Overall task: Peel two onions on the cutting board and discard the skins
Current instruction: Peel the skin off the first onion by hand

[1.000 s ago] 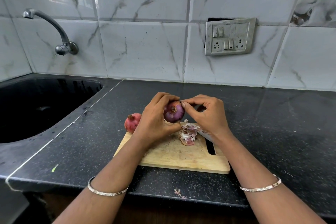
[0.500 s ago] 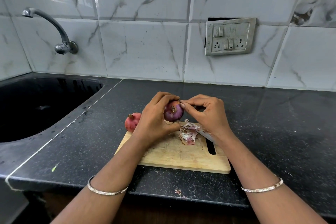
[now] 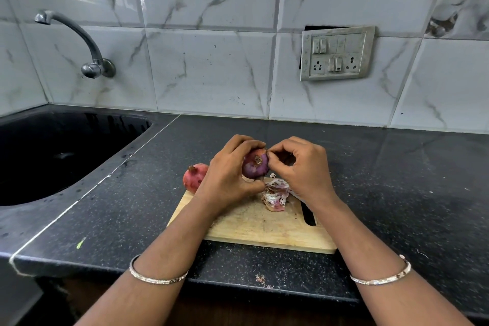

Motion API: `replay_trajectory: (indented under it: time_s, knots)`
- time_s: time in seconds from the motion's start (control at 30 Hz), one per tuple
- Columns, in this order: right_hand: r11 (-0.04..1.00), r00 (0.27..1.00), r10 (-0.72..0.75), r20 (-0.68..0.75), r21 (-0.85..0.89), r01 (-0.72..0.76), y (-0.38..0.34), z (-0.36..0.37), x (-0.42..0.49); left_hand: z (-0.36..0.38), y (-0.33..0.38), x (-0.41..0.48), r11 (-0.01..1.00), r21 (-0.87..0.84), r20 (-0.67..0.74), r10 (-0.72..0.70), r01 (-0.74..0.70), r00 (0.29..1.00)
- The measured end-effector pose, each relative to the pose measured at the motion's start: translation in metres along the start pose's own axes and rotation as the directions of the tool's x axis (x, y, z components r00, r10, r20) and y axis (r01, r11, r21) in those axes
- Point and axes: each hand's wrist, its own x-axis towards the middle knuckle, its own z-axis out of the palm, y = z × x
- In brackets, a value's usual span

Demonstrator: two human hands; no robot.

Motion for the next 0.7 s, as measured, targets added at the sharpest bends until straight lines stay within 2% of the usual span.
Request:
replay_trajectory:
  time_s: [0.2, 0.33, 0.43, 0.53, 0.6, 0.7]
  knots:
    - [0.994, 0.999, 0.015, -0.036, -0.108, -0.018, -0.001, -0.002, -0.001, 0.002, 0.003, 0.001, 1.0, -0.021, -0.023, 0.013, -0.014, 1.0]
    - [0.983, 0.991, 0.115, -0.068, -0.139, -0.123, 0.006, -0.003, 0.0, 0.001, 0.003, 0.002, 0.999, -0.043, -0.047, 0.012, -0.014, 0.999]
    - [0.929, 0.961, 0.276, -0.017, -0.251, -0.271, 0.013, -0.002, 0.001, 0.002, 0.003, 0.002, 0.998, -0.05, -0.063, 0.024, -0.027, 0.998]
    - [0.885, 0.926, 0.376, 0.042, -0.312, -0.345, 0.018, -0.003, 0.001, 0.002, 0.002, 0.002, 0.998, -0.049, -0.078, 0.024, -0.028, 0.997]
    - [0.886, 0.914, 0.391, 0.105, -0.313, -0.343, 0.016, -0.002, 0.001, 0.002, 0.001, 0.002, 0.999, -0.046, -0.077, 0.021, -0.025, 0.997]
    - [0.925, 0.933, 0.323, 0.16, -0.262, -0.276, 0.01, -0.001, 0.001, 0.002, 0.001, 0.002, 0.999, -0.044, -0.077, 0.021, -0.025, 0.997]
